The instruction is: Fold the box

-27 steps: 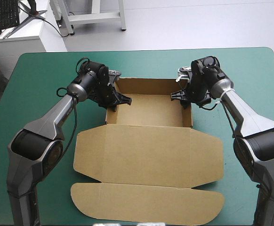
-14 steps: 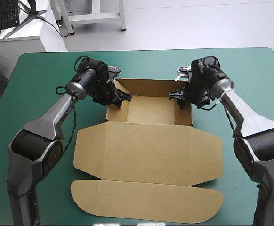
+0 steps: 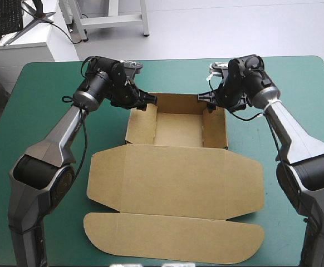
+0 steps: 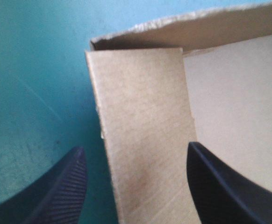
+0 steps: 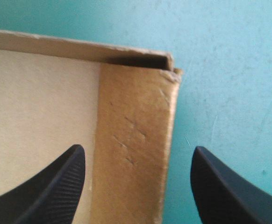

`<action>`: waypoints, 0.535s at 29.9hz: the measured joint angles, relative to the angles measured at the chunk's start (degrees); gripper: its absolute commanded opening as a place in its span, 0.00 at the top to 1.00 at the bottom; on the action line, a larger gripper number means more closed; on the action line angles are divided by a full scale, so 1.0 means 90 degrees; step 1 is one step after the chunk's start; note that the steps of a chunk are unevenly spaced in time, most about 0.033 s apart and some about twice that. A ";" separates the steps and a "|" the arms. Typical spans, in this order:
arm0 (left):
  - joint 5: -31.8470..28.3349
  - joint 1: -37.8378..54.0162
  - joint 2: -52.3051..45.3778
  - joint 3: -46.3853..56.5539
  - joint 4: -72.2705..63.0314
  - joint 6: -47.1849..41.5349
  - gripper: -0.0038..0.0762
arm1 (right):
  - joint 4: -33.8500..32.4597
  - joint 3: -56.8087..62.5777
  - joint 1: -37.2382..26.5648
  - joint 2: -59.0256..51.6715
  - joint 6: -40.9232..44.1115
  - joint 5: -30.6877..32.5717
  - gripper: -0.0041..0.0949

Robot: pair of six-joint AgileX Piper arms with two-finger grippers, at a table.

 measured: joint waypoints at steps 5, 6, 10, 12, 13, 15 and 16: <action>0.0027 0.0000 -0.0093 -0.0617 0.0031 0.0000 0.40 | 0.0025 -0.0202 0.0000 -0.0262 0.0044 0.0031 0.35; 0.0035 0.0000 -0.0176 -0.0729 0.0074 0.0000 0.40 | 0.0020 -0.0204 0.0000 -0.0328 0.0046 0.0032 0.35; 0.0043 0.0000 -0.0651 -0.1047 0.0327 0.0082 0.45 | 0.0018 -0.0209 -0.0013 -0.0587 0.0046 0.0044 0.35; 0.0043 0.0000 -0.1011 -0.1112 0.0573 0.0203 0.54 | 0.0012 -0.0209 -0.0013 -0.0707 0.0046 0.0050 0.35; 0.0043 0.0000 -0.1204 -0.1135 0.0735 0.0247 0.59 | 0.0012 -0.0209 -0.0013 -0.0765 0.0046 0.0055 0.35; 0.0043 0.0000 -0.1536 -0.1144 0.1065 0.0280 0.74 | 0.0012 -0.0209 -0.0013 -0.0871 0.0052 0.0062 0.35; 0.0043 0.0000 -0.1792 -0.1144 0.1238 0.0293 0.83 | 0.0012 -0.0209 -0.0013 -0.0913 0.0052 0.0062 0.35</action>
